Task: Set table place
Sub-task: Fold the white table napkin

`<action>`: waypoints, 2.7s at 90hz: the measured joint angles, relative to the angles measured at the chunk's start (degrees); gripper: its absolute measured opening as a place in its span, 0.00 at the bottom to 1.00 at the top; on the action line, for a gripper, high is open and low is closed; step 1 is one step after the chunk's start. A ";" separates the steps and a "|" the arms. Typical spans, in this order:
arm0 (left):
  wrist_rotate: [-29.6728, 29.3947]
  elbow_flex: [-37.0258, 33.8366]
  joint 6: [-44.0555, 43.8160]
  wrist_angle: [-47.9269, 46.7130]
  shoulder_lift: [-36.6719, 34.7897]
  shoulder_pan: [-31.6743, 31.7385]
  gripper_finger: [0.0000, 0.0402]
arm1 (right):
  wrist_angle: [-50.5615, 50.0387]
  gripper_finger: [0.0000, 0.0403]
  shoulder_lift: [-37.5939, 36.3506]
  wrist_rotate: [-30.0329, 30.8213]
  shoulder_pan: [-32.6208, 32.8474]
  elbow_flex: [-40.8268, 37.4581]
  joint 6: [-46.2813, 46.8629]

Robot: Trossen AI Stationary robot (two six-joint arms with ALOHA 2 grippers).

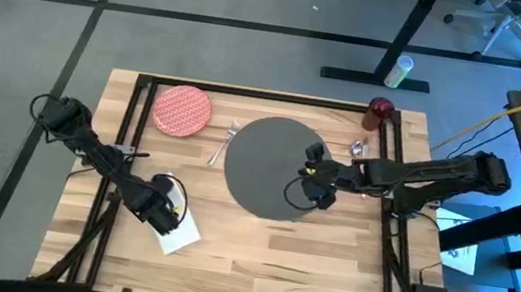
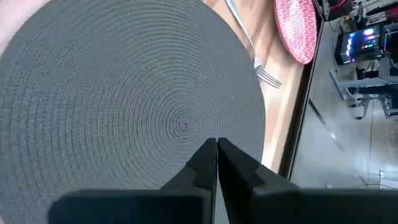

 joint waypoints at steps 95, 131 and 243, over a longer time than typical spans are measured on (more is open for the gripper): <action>-12.81 -3.23 31.45 7.85 0.04 17.29 0.00 | 0.09 0.00 0.02 -0.02 -0.13 0.00 0.00; -10.71 5.73 34.73 21.02 0.18 13.45 0.00 | -0.08 0.00 0.04 -0.06 -0.11 0.00 -0.02; -12.18 17.38 44.46 13.41 6.10 30.33 0.00 | 0.55 0.00 0.07 -0.64 -0.11 0.00 -0.02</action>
